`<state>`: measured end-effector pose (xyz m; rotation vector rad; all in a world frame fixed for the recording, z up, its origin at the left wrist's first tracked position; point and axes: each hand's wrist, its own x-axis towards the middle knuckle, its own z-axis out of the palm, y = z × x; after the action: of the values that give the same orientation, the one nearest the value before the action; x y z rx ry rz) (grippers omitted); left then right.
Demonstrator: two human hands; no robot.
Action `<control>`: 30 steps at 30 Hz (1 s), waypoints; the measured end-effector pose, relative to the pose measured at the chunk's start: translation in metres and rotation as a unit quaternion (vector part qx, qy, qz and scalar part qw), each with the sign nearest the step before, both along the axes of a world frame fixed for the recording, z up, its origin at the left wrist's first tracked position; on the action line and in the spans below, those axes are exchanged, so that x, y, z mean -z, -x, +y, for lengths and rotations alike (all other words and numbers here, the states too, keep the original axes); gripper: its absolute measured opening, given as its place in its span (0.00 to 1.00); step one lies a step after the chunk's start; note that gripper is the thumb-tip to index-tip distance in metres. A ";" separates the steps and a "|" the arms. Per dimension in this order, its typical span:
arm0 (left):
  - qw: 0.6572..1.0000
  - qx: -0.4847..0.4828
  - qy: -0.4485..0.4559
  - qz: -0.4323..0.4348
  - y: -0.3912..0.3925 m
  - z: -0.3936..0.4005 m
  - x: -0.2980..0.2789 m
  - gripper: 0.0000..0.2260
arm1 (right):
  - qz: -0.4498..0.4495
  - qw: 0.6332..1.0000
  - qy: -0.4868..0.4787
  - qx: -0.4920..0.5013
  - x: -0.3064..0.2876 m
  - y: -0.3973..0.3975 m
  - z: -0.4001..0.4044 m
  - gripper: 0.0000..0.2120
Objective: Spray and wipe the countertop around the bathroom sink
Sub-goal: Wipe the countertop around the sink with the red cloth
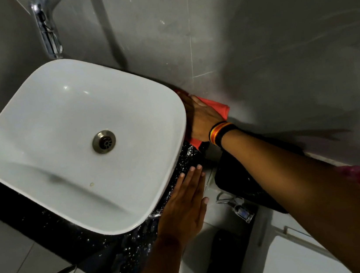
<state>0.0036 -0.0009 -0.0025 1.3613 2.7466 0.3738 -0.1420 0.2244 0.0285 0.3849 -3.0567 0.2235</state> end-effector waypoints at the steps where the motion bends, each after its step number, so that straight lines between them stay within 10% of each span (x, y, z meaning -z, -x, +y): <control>1: 1.000 -0.001 -0.003 -0.004 0.001 0.000 0.000 0.27 | 0.011 1.000 0.001 0.006 0.001 0.001 -0.002 0.28; 30: 0.998 -0.025 -0.029 -0.040 -0.069 -0.159 -0.044 0.27 | -0.106 0.971 0.037 0.212 0.004 -0.196 -0.179 0.28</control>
<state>0.0726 -0.1600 0.0418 1.2635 2.7285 0.5048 0.0544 0.0453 0.0247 -0.3189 -3.2231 0.3731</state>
